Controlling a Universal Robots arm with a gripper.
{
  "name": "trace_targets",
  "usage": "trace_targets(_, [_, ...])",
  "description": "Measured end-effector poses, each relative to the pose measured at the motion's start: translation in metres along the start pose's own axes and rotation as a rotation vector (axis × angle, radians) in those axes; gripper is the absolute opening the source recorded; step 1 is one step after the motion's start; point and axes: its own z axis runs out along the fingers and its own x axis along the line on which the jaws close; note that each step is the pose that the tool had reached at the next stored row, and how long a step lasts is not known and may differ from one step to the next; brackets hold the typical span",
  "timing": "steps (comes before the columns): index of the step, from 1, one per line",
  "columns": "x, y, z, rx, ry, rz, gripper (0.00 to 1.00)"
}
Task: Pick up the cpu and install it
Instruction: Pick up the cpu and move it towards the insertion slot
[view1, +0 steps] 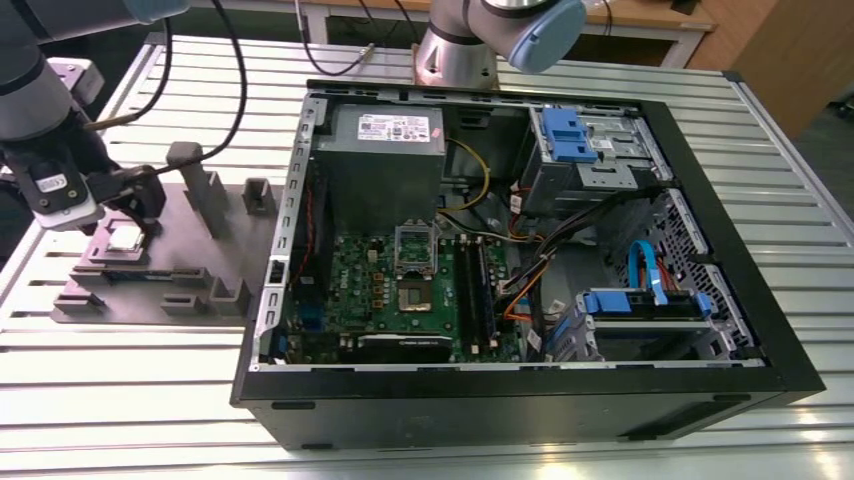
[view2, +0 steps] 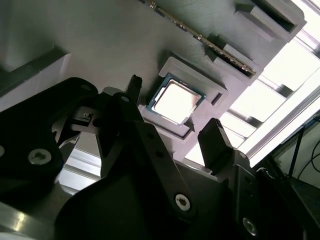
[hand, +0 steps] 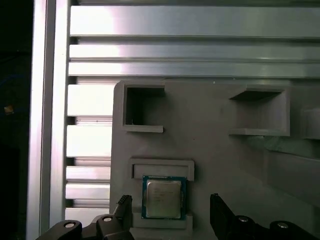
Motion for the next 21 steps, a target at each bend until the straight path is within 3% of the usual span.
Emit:
trace_targets(9, [0.0016,0.0002,0.0099,-0.0001,-0.0006,0.020,0.72])
trace_targets(21, [0.0045,0.0013,0.0156,-0.0003,-0.0015,0.038,0.72])
